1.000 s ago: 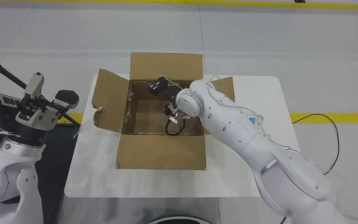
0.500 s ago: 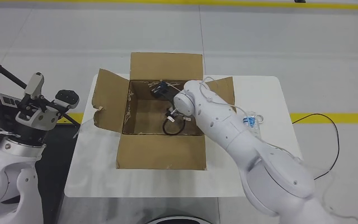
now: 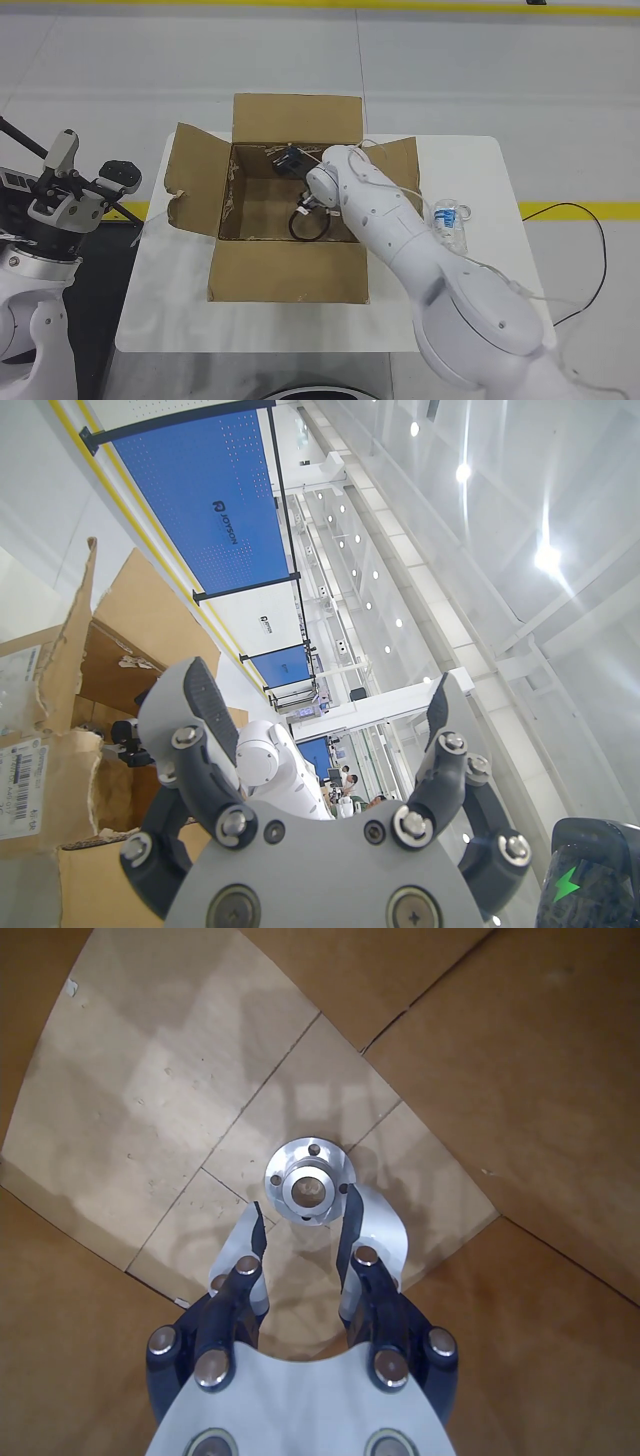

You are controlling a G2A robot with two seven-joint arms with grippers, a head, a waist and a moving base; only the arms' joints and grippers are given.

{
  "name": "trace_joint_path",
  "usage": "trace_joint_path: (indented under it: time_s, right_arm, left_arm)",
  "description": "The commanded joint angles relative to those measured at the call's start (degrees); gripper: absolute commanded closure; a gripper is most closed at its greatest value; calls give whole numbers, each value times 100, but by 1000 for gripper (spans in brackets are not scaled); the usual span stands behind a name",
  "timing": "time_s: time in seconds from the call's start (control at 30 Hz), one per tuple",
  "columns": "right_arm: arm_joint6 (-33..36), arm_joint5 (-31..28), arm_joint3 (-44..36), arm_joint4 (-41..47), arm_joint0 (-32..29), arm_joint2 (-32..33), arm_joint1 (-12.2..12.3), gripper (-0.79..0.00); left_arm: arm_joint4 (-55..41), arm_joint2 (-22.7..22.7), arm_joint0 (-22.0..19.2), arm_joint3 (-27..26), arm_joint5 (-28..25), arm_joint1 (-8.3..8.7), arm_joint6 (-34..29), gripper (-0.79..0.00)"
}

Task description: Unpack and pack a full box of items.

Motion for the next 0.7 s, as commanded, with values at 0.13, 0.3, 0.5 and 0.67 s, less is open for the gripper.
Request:
trace_joint_path:
  time_s: [0.13,0.3,0.5,0.67]
  right_arm:
    - [-253,-8,262,7,27,64,-115,-376]
    - [-417,-26,417,-2,24,111,-190,-376]
    - [-635,99,570,-52,-15,156,-260,-388]
    - [-815,171,664,-87,-61,197,-297,-385]
  left_arm:
    - [0,0,0,0,0,0,0,-785]
    - [46,65,27,0,-39,10,80,-785]
    - [73,95,-5,19,-24,34,128,-785]
    - [150,95,-39,73,-12,62,109,-785]
